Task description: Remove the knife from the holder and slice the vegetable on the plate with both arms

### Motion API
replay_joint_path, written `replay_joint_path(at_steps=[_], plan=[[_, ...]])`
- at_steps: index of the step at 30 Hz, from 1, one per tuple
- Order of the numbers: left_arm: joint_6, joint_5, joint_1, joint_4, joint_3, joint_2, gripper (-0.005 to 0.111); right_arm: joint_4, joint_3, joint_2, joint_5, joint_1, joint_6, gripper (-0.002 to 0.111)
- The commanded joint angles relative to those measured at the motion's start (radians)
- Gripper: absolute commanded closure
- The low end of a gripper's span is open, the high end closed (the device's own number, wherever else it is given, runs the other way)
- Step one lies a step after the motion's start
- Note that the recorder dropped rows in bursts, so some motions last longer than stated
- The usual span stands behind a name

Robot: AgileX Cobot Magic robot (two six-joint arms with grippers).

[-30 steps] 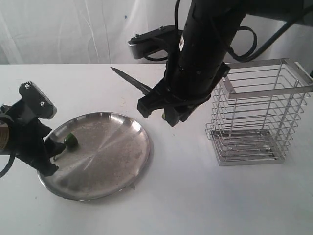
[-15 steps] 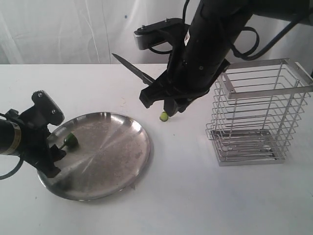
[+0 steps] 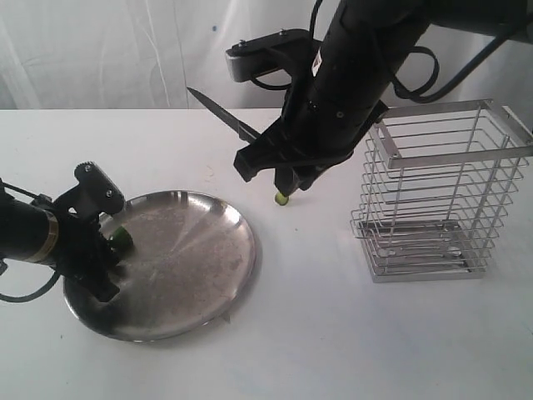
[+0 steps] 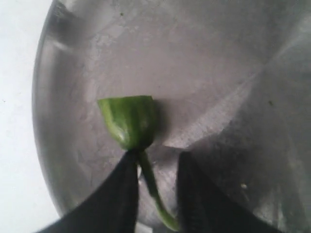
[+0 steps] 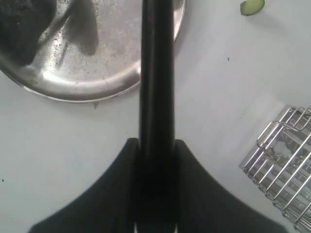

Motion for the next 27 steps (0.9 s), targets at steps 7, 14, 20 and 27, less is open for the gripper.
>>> replay_joint_path(at_steps=[7,14,20,27], plan=[[-0.020,-0.032,-0.002,0.007,-0.007,-0.004,0.106,0.006,0.003,-0.010,-0.010,-0.004,-0.012,0.108],[0.215,-0.276,-0.002,0.007,-0.016,-0.029,0.106,0.007,0.003,-0.010,-0.012,-0.004,-0.012,0.108],[0.224,-0.226,-0.002,0.007,-0.017,-0.022,0.106,0.009,0.003,-0.010,-0.012,-0.004,-0.012,0.108],[0.220,-0.151,-0.002,-0.047,-0.018,-0.008,0.106,0.025,0.003,-0.010,-0.007,-0.004,-0.012,0.108]])
